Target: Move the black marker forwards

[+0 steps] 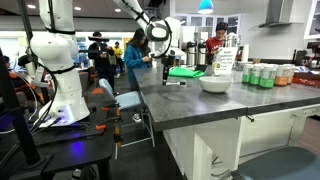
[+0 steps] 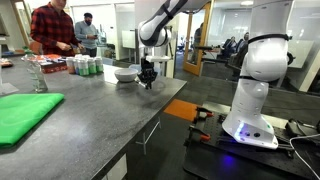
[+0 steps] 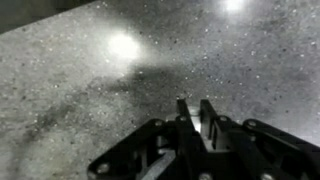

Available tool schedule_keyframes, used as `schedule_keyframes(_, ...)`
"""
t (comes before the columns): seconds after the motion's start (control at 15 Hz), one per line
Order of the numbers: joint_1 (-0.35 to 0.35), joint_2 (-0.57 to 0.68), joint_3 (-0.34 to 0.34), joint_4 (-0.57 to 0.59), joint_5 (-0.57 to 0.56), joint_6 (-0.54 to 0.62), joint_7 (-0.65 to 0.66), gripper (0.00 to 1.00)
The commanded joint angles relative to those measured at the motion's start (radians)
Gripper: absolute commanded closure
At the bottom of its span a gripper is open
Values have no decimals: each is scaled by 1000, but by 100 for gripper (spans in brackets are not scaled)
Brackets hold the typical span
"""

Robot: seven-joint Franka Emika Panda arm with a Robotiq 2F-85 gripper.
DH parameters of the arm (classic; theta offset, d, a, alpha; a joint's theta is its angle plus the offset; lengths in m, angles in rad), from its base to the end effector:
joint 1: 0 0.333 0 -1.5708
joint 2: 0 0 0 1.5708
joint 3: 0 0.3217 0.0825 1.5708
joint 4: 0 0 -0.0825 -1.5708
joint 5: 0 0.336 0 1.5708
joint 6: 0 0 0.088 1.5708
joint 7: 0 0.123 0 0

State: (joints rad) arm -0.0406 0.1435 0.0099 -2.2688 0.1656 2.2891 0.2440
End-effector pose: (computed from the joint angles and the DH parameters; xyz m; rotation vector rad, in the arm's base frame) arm 0.4856 -0.0092 0.3115 -2.9715 0.5893 0.2048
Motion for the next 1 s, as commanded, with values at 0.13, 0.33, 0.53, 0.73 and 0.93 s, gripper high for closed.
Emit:
schedule_keyframes(0.13, 23, 8, -21, 18, 58, -45, 261, 95)
schedule_keyframes(0.33, 31, 19, -22, 16, 108, -39, 387, 95)
schedule_keyframes(0.53, 30, 41, -26, 17, 182, -22, 476, 95)
schedule_keyframes(0.73, 37, 52, -30, -6, 225, 66, 496, 95)
schedule_keyframes(0.93, 51, 56, -41, -22, 182, 128, 530, 95)
